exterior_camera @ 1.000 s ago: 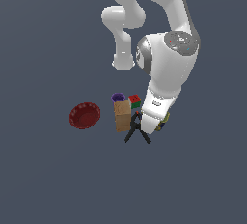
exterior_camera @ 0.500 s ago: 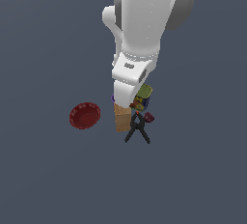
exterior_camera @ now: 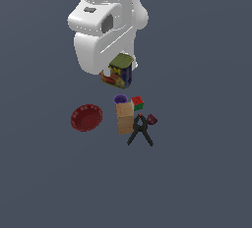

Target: Pick up a designated object from a clutter of objects.

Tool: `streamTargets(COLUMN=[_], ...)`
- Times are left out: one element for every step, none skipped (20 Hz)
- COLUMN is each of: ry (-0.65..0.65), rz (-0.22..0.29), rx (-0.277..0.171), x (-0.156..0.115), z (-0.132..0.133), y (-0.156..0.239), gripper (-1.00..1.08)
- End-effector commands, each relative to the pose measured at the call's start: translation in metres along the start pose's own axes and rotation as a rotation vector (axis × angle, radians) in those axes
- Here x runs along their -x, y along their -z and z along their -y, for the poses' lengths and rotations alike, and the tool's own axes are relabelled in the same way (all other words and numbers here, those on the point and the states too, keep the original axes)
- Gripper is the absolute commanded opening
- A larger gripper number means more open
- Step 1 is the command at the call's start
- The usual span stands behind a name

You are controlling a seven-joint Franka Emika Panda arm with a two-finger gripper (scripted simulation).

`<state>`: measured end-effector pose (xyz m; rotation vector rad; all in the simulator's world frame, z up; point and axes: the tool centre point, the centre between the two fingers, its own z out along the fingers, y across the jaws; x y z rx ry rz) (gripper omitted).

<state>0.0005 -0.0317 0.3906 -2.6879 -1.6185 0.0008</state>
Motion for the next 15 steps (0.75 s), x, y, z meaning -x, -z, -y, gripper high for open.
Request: streamTargets(ry=[0.001,0.0,0.0,0.0,0.0,0.0,0.0,0.0,0.0,0.0,0.0,0.0,0.0,0.0,0.0], rz=[-0.001,-0.001,-0.001,0.0,0.0,0.0,0.001,0.001,0.001,0.001,0.001,0.001,0.002,0.002,0.002], rx=[0.003,0.003,0.003,0.003,0.003,0.003,0.003,0.003,0.004,0.004,0.004,0.004,0.004,0.004,0.004], x=[0.015,0.021,0.025,0.03,0.033,0.037,0.04,0.043,0.045,0.046,0.048,0.049,0.049,0.049,0.049], z=[-0.003,-0.004,-0.005,-0.006,-0.007,-0.008,-0.009,-0.01,-0.01,-0.011,-0.012,-0.012,-0.013,-0.013,-0.013], y=[0.022,0.028,0.034,0.04,0.045,0.049,0.053,0.056,0.059,0.062,0.063,0.065,0.065,0.066,0.066], gripper=[-1.0,-1.0,-1.0,-1.0,-1.0,-1.0,-1.0,-1.0,-1.0,-1.0,-1.0,-1.0,-1.0,-1.0,-1.0])
